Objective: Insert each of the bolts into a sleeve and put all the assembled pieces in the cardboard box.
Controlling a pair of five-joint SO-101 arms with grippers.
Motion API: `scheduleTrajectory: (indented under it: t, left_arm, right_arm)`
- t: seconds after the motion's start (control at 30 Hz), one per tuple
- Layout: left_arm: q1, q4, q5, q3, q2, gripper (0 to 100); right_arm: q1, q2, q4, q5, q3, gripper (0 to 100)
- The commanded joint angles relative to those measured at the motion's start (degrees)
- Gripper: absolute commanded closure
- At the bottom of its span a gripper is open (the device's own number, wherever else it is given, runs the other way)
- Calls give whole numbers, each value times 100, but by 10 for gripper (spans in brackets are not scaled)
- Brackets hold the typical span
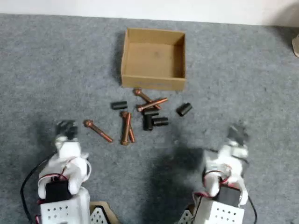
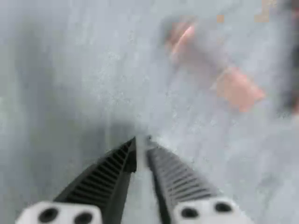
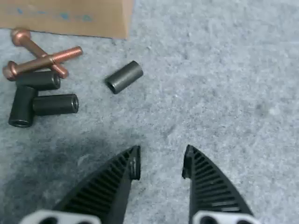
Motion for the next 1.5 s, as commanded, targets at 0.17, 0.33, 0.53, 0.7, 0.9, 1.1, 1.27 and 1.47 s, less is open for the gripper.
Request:
scheduleTrajectory:
  t: [0.17, 0.33, 0.53, 0.7, 0.9, 1.1, 1.27, 1.47]
  left_arm:
    - [84, 70, -35, -523, -4, 905]
    - [84, 70, -62, -567, -4, 905]
    - [84, 62, -62, -1007, 681, 905]
    - [84, 53, -53, -2062, 2457, 905]
    - [84, 62, -35, -2897, 3767, 905]
    - [84, 62, 387, -3222, 4374, 905]
    - [75, 53, 1152, -3442, 4708, 906]
    - [84, -273, 1662, -3442, 5042, 905]
  right_arm:
    - [-374, 57, 4, -132, -497, 840]
    - [-374, 57, 4, -132, -505, 840]
    - [-374, 57, 4, -141, -514, 840]
    - [-365, 66, 4, -141, -523, 840]
    - [-374, 75, -4, -141, -611, 840]
    - [-374, 1121, -48, -167, -1314, 840]
    - [-374, 2695, -163, -290, -2299, 840]
    - [-374, 3749, -163, -334, -3046, 840]
